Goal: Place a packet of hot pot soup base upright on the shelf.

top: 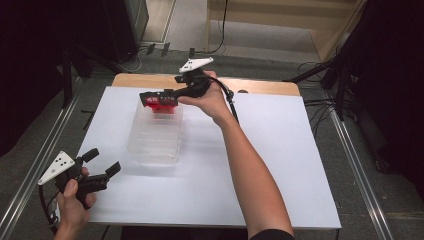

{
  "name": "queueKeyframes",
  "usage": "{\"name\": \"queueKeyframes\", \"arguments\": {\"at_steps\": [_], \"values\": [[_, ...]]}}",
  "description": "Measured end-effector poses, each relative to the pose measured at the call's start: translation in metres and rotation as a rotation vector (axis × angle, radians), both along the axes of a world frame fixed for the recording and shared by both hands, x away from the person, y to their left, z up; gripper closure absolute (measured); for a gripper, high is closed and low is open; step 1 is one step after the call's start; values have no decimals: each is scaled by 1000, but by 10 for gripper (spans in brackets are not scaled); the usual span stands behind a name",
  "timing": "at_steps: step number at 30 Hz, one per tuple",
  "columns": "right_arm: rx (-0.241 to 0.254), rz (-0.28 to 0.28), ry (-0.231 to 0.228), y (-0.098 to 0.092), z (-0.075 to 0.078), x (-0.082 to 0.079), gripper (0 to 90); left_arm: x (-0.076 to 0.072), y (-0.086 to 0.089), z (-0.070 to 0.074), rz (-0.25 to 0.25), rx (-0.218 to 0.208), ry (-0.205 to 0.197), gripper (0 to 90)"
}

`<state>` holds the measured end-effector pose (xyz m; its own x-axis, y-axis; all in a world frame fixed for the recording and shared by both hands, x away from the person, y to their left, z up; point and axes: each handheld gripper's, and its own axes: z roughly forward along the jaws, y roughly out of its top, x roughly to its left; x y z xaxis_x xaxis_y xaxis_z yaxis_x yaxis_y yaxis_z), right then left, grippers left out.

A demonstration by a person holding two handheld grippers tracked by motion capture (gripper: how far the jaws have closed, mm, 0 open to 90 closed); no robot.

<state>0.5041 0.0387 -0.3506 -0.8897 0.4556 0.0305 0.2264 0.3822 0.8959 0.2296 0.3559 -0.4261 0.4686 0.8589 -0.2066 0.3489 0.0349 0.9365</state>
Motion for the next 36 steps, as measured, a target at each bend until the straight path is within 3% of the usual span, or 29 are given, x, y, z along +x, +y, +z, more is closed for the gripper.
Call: {"name": "queueKeyframes", "arguments": {"at_steps": [3, 11, 18, 36], "values": [[-16, -33, -10, -10, 0, -5, 264, 0, -4, 0, -2, 1, -2, 0], [17, -87, 7, -43, -4, -17, 192, 0, -9, 0, -8, 16, -1, 0], [73, -128, 29, -77, -11, -29, 187, 1, -11, -1, -10, 34, 1, 0], [99, -242, 20, -161, -27, -67, 167, -1, -16, -5, -6, 67, 10, 0]]}}
